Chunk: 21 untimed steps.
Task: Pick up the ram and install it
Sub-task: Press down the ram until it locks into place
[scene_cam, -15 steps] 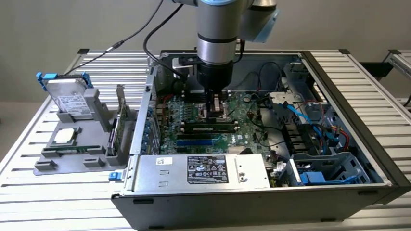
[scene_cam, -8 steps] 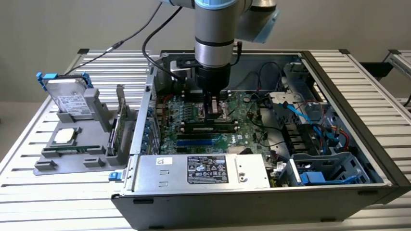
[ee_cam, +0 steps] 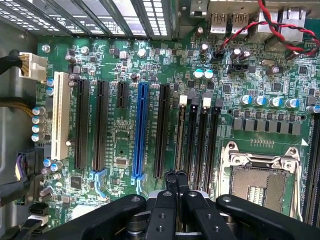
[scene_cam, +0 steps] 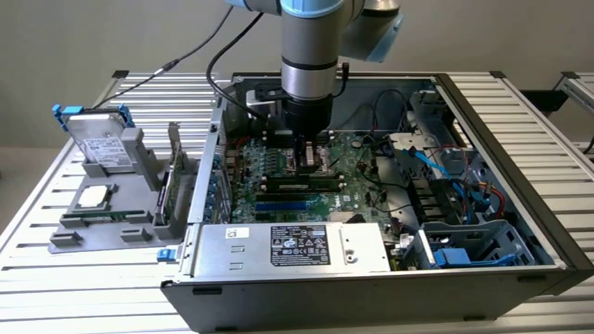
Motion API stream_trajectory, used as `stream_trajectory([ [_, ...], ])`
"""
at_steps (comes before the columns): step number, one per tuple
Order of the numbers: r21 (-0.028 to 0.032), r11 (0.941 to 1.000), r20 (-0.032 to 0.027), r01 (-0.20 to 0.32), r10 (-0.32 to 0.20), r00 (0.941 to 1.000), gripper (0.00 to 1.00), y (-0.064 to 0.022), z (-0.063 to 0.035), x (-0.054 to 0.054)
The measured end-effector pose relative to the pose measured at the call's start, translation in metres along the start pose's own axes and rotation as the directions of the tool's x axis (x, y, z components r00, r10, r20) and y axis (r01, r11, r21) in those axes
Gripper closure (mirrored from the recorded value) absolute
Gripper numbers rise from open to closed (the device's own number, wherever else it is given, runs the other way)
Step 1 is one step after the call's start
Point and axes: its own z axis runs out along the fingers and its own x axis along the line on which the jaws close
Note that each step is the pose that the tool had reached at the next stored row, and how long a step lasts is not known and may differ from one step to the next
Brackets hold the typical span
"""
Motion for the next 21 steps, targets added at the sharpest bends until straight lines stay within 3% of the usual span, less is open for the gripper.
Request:
stream_trajectory([
  [3,-0.0007,1.0,-0.0041,0.0,0.0,1.0,0.9,0.0001,0.0024,-0.001],
  [9,0.0005,1.0,-0.0024,0.0,0.0,1.0,0.9,-0.0001,0.0014,-0.002],
  [15,-0.0008,1.0,-0.0036,0.0,0.0,1.0,0.9,-0.0013,-0.0151,0.001],
  [21,-0.0011,1.0,-0.0036,0.001,-0.001,1.0,0.9,-0.0084,-0.0229,0.005],
])
